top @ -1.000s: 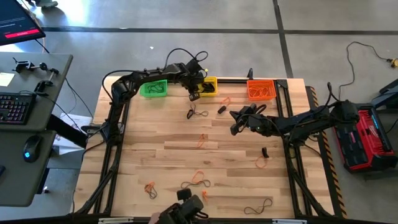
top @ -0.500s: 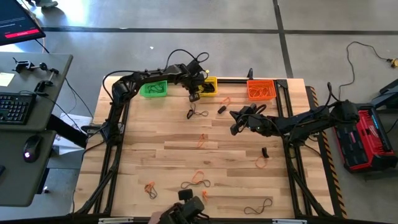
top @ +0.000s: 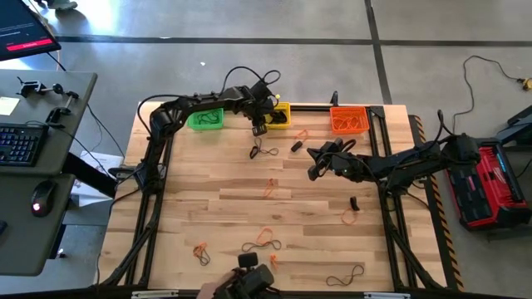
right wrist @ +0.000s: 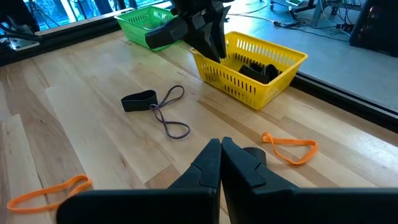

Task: Sort rubber bands into baskets
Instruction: Put the black rubber band into the yellow bin, then put the purple rubber band into the green bin

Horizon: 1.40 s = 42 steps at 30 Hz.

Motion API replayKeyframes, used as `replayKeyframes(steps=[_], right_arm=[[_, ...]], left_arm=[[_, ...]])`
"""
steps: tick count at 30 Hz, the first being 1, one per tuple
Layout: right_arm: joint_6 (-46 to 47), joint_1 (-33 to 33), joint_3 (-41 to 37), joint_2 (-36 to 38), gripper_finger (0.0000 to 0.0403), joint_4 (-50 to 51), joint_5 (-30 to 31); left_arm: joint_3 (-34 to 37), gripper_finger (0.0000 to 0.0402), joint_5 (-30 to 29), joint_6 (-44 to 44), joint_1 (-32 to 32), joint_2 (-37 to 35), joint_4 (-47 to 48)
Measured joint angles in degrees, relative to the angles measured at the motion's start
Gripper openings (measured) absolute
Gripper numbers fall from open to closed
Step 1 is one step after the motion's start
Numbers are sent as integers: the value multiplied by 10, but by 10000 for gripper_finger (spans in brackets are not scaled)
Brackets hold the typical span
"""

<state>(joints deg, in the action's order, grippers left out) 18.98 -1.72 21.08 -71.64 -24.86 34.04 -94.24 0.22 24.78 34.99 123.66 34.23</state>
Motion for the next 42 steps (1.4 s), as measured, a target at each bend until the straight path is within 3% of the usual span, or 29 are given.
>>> replayKeyframes(steps=[6, 12, 19, 27, 36, 42], right_arm=[[0, 0, 0, 0, 0, 6, 0], [0, 0, 0, 0, 0, 14, 0], [-11, 0, 0, 0, 0, 15, 0], [-13, 0, 0, 0, 0, 14, 0], [-13, 0, 0, 0, 0, 15, 0], [-13, 0, 0, 0, 0, 15, 0]], left_arm=[[4, 104, 9, 10, -6, -8, -6], [59, 106, 10, 14, -10, -50, -91], [185, 106, 10, 14, -22, -138, -235], [370, 106, 10, 23, -59, -294, -364], [505, 106, 11, 9, -154, -447, -364], [544, 106, 12, -34, -256, -504, -272]])
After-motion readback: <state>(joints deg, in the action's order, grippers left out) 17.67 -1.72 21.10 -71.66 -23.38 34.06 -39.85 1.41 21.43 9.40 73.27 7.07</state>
